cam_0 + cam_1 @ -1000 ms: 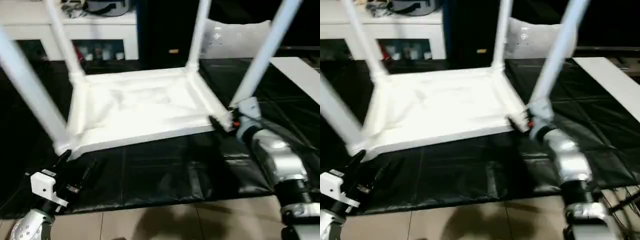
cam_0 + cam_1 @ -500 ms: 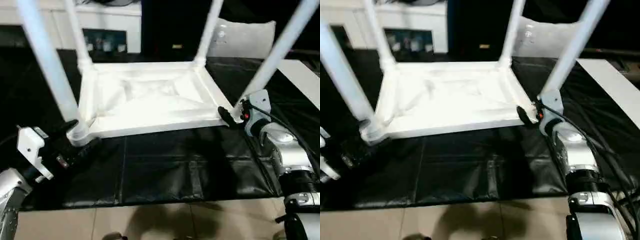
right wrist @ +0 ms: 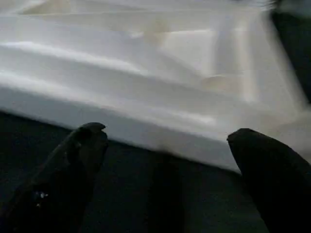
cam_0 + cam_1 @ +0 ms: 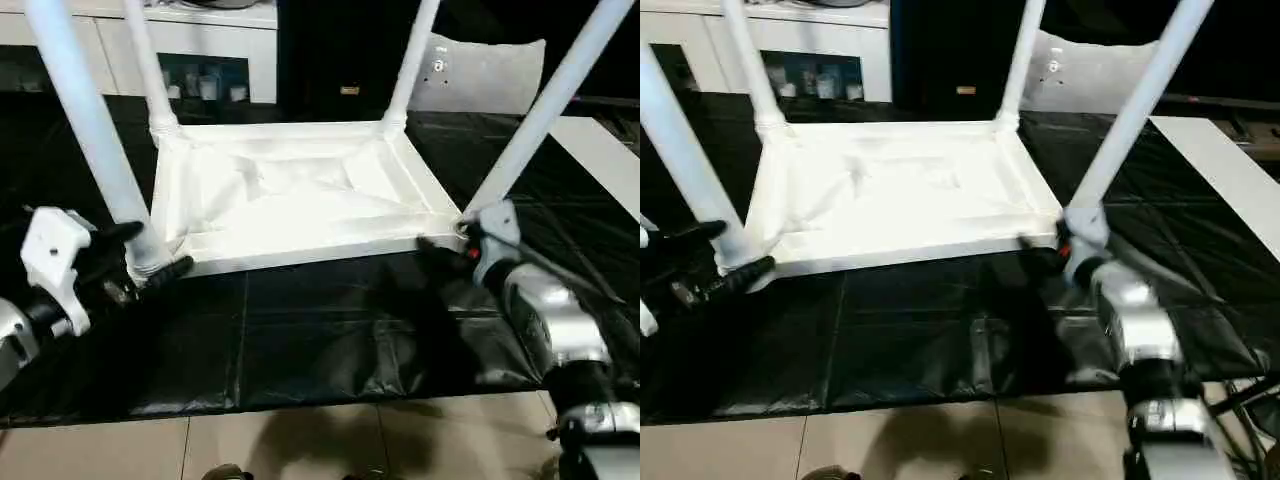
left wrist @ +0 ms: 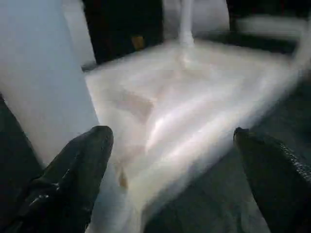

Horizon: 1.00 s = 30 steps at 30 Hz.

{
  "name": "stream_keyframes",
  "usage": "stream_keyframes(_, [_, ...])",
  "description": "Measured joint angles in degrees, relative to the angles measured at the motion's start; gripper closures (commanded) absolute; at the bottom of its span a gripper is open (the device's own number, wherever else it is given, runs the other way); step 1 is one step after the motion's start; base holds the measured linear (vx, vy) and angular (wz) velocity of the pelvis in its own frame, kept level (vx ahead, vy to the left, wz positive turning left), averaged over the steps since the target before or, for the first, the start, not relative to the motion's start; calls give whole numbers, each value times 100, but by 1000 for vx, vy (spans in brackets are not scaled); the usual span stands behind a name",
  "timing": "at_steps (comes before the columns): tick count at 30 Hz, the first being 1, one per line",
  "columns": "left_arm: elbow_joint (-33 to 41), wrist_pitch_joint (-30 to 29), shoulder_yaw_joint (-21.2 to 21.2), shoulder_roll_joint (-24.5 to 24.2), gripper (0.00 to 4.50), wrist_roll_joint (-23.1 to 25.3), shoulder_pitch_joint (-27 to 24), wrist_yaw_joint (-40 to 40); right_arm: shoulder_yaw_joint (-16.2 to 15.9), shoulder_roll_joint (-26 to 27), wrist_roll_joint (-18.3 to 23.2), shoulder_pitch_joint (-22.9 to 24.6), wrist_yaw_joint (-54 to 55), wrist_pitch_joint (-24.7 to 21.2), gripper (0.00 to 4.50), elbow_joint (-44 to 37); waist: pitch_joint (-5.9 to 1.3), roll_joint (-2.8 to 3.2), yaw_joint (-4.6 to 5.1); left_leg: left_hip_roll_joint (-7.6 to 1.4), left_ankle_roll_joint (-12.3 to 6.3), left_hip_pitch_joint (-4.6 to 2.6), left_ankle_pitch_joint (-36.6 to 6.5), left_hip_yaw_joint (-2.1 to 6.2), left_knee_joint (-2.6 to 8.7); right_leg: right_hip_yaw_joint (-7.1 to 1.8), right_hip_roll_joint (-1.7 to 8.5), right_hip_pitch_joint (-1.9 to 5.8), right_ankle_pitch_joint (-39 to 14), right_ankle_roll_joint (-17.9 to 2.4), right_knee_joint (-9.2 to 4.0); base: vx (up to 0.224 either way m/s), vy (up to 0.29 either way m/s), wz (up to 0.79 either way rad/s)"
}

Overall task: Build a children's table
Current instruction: Rotate table base

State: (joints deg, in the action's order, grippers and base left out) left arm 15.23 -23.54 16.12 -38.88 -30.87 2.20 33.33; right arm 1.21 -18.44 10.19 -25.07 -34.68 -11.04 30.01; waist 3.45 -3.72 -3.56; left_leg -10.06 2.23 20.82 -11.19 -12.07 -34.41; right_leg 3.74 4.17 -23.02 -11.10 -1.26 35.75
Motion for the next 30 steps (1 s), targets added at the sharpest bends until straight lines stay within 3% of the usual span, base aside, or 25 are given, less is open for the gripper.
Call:
stream_keyframes(2, [-123,-59,-64,23,7,57,201,-180,-281,97,-8,66,-99,-6,0,-224,6,15,20,-1,4,-2,3,6,-9,0,-2,3,4,-6,10,0,0,0])
stream_keyframes(4, [-127,-155,-69,-8,7,76,187,-231,-365,105,-10,140,-112,-20,0,-313,1,33,46,0,4,-3,3,6,-10,-1,-2,3,5,-8,9,0,0,0])
stream_keyframes(8, [-48,-414,-39,-85,7,-92,-221,-45,-354,89,-8,269,-171,-183,0,-471,-1,32,72,-2,5,-1,3,10,-9,0,-6,-2,-4,7,10,0,0,0])
stream_keyframes(13, [333,-629,-30,-100,7,-566,-513,524,-376,66,0,255,-266,-209,0,-549,-3,25,24,-1,5,2,3,12,-9,0,-6,-1,0,-1,6,0,0,0])
stream_keyframes(18, [381,-623,139,-173,7,-532,-657,516,-404,59,0,223,-321,-285,0,-642,-4,-8,19,-1,7,1,4,14,-9,1,-7,-1,-15,25,10,0,0,0])
stream_keyframes(25, [-340,-317,583,-499,7,-179,-861,642,-423,45,68,228,-531,-390,0,-737,-5,-63,32,-2,9,0,5,17,-9,0,-10,1,-17,28,6,0,0,0])
stream_keyframes(30, [-1209,116,557,-491,7,230,-325,484,-560,132,-4,224,-423,-490,0,-695,-7,-66,-17,-1,10,-1,6,20,-10,2,-10,5,-8,14,8,0,0,0])
